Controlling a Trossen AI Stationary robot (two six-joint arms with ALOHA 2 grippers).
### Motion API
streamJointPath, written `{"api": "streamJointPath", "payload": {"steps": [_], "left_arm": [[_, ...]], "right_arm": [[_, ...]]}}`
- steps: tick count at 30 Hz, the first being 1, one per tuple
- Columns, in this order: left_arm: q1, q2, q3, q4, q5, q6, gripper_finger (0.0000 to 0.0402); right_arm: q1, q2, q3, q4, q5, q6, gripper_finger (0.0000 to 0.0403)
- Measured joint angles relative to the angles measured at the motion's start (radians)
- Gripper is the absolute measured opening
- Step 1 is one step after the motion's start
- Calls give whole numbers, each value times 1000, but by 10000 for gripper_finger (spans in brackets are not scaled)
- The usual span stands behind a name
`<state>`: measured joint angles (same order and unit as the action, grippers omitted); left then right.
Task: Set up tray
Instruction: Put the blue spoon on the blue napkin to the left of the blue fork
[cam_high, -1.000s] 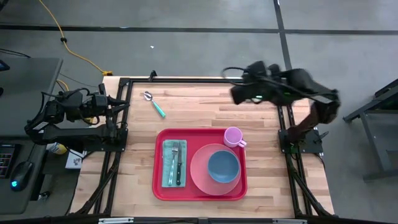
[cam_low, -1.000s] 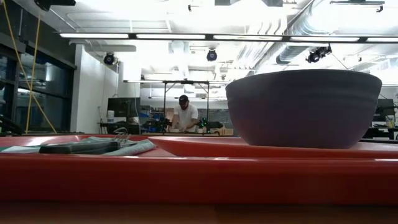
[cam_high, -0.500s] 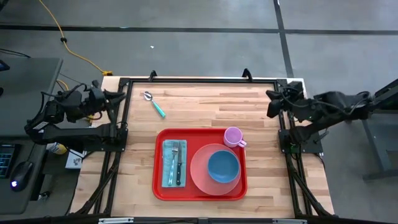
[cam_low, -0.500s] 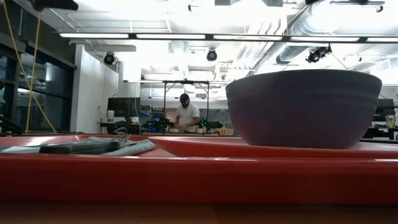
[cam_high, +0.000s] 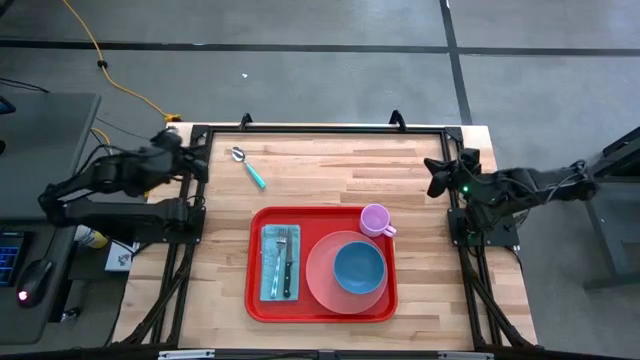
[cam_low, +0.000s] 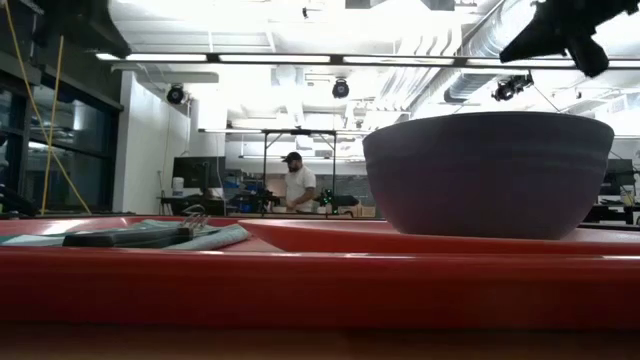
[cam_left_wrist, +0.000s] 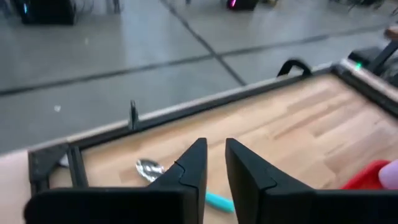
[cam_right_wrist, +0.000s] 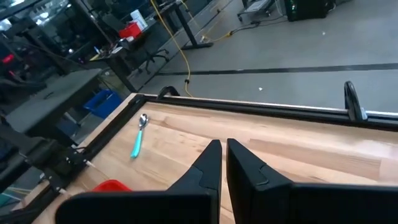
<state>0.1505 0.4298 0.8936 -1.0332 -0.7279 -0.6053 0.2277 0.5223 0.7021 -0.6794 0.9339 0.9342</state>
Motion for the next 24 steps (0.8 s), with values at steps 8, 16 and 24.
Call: {"api": "streamJointPath", "payload": {"steps": [8,16,24], "left_arm": [[0,217,0,-22,82,-177,198],[1,417,0,-15,231,-331,306],[76,620,0,-6,390,-382,337]], "right_arm": [[-54,-49,-31,16,-75,-73,0],[-60,-48,-31,16,-87,-95,0],[-60,-48,-31,47,-111,-85,0]]}}
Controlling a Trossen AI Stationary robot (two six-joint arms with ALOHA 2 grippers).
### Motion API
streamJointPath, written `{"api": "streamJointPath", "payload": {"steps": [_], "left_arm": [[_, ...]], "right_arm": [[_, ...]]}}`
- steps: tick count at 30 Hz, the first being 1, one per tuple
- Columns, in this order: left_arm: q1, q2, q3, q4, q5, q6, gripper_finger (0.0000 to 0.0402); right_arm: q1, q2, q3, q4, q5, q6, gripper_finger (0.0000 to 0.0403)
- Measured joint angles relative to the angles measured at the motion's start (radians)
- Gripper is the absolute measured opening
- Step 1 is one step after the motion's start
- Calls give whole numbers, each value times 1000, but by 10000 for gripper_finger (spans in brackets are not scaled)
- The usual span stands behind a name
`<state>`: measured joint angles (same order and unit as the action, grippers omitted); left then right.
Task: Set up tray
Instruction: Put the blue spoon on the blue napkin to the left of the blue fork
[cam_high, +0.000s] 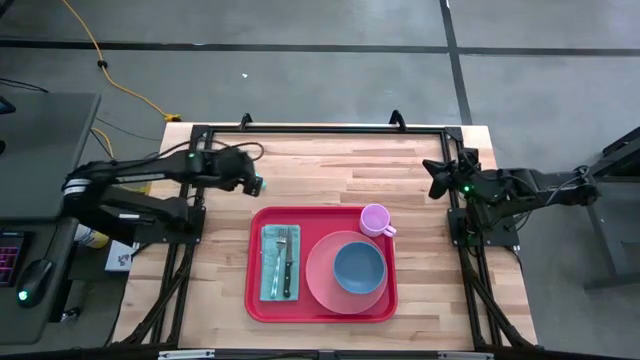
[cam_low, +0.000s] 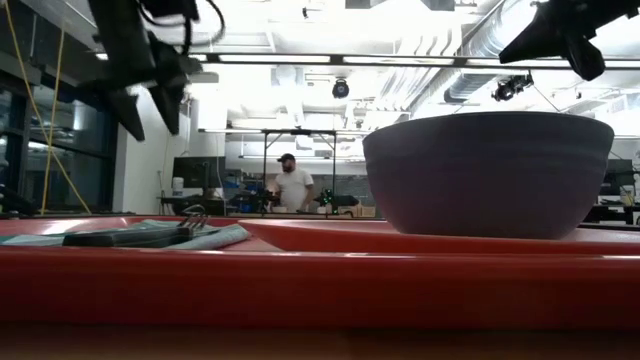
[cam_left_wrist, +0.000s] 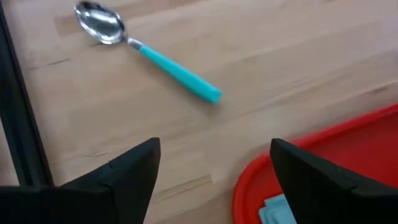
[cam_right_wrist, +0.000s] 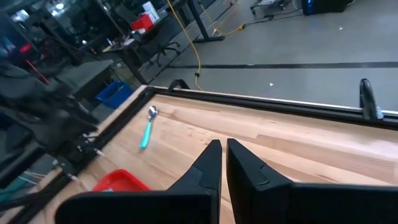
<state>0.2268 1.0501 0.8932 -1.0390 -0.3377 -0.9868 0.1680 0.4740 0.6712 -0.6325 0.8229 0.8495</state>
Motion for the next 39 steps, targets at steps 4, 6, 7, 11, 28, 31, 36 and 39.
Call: {"api": "streamJointPath", "payload": {"steps": [4,6,7,11,28,31,36,39], "left_arm": [[80,81,-1,53,42,86,334],[126,106,-1,92,58,120,332],[151,116,-1,116,71,139,332],[247,148,-1,217,136,226,331],[454,207,0,262,250,-53,331],[453,263,0,261,298,-95,331],[440,352,0,300,338,-108,331],[441,379,0,303,335,-120,331]], "right_arm": [[0,2,1,39,-6,3,0],[0,4,1,55,-13,5,0],[0,6,1,63,-18,5,0],[0,21,1,71,-33,6,0],[1,95,1,75,-224,-103,0],[1,95,1,77,-229,-151,0],[1,81,1,78,-273,-207,0],[1,74,1,80,-320,-239,0]]}}
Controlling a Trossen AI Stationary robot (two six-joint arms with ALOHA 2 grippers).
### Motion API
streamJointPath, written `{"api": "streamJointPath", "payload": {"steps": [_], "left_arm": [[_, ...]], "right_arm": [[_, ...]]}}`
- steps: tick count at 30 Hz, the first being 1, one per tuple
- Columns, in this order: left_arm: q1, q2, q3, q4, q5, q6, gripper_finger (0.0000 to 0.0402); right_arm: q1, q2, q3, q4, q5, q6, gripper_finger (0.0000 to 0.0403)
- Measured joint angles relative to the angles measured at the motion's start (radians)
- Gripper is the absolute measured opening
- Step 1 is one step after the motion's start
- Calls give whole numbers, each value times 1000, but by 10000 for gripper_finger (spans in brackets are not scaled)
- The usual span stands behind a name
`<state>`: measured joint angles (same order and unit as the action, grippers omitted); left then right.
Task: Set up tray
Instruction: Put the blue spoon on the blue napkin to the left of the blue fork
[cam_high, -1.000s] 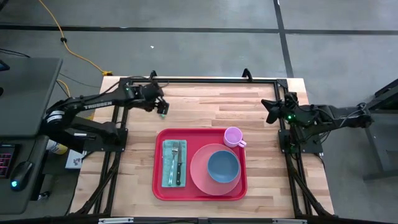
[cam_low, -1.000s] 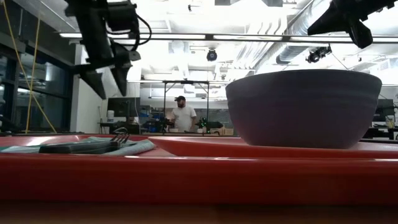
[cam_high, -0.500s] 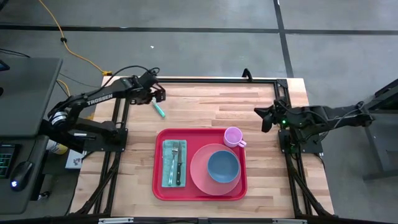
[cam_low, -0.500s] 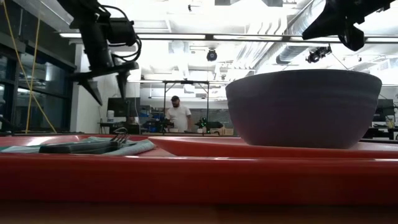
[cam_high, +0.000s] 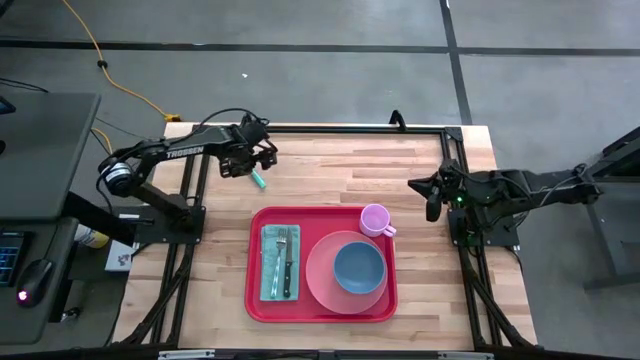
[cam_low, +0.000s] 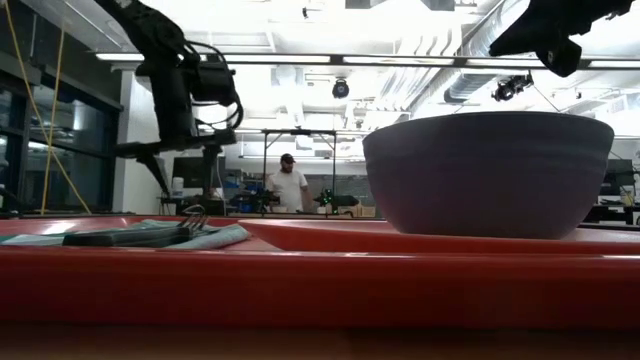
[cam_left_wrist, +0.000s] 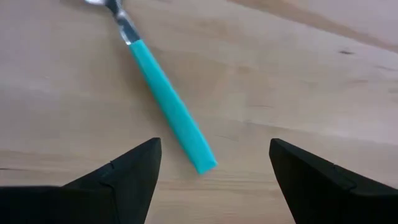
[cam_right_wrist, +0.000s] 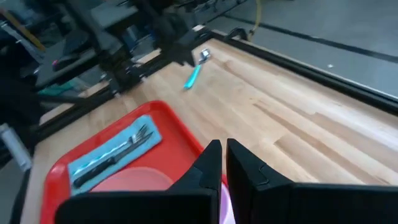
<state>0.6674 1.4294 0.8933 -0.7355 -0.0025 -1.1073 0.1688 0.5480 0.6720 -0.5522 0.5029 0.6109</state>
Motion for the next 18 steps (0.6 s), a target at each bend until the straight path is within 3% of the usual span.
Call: {"api": "streamJointPath", "payload": {"steps": [10,18], "left_arm": [[0,71,0,-72,-31,-55,331],[0,115,0,15,-62,-180,331]], "right_arm": [[0,0,0,1,-97,-36,0],[0,0,0,1,-125,-57,0]]}}
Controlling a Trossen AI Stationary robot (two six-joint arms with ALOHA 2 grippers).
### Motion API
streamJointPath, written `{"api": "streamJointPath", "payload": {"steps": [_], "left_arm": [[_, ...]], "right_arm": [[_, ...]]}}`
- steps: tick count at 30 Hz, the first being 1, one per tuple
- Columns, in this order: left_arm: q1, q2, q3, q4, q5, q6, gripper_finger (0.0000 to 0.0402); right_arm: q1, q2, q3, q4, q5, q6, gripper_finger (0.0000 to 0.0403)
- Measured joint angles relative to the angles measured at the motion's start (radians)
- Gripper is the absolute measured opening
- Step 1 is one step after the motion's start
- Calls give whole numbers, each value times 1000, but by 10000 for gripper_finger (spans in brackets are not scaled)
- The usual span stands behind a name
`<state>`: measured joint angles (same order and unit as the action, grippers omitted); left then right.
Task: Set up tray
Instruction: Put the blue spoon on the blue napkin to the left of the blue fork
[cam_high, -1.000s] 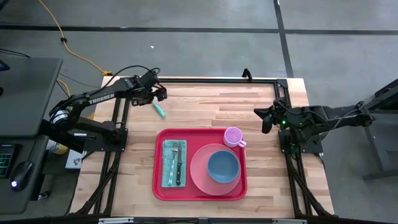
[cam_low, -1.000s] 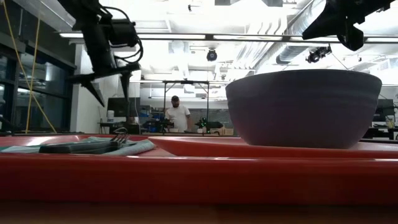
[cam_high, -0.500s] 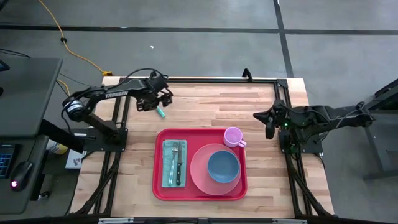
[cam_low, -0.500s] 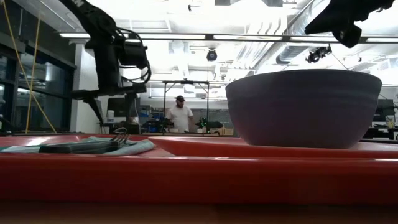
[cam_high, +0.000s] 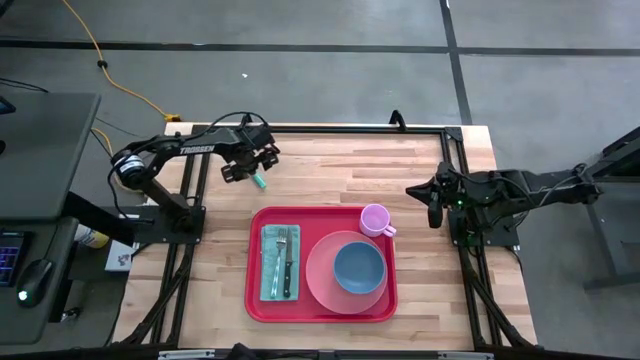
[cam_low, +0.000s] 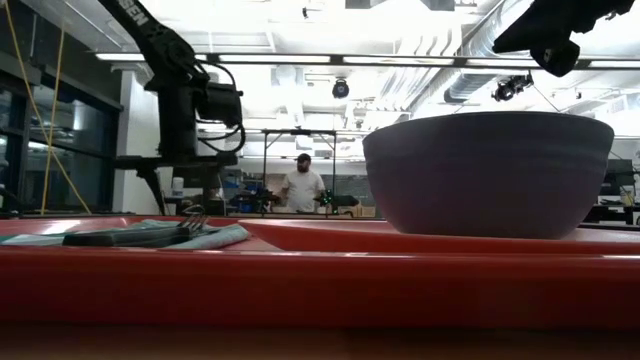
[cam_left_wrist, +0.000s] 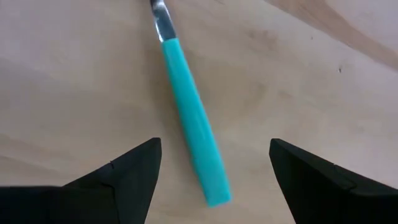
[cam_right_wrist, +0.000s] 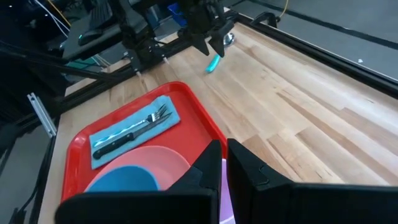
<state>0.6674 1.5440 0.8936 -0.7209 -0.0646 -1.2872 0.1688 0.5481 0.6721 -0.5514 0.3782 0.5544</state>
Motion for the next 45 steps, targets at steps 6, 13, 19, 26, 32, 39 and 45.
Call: {"api": "streamJointPath", "payload": {"steps": [6,13,19,26,32,39,45], "left_arm": [[0,47,0,23,-6,-51,331],[0,60,0,24,-27,-86,331],[0,60,0,8,-32,-75,331],[0,60,0,3,-20,-72,331],[-9,60,0,25,26,-72,331],[-23,112,1,15,60,-56,331],[-28,134,3,25,56,-60,331]], "right_arm": [[0,0,0,0,-2,-5,0],[0,0,0,0,-11,-6,0],[0,0,0,-1,-11,-13,0],[0,0,0,-1,-22,-13,0],[0,0,0,-1,-24,-17,0],[0,0,0,0,-31,-21,0],[0,0,0,2,-47,-9,0]]}}
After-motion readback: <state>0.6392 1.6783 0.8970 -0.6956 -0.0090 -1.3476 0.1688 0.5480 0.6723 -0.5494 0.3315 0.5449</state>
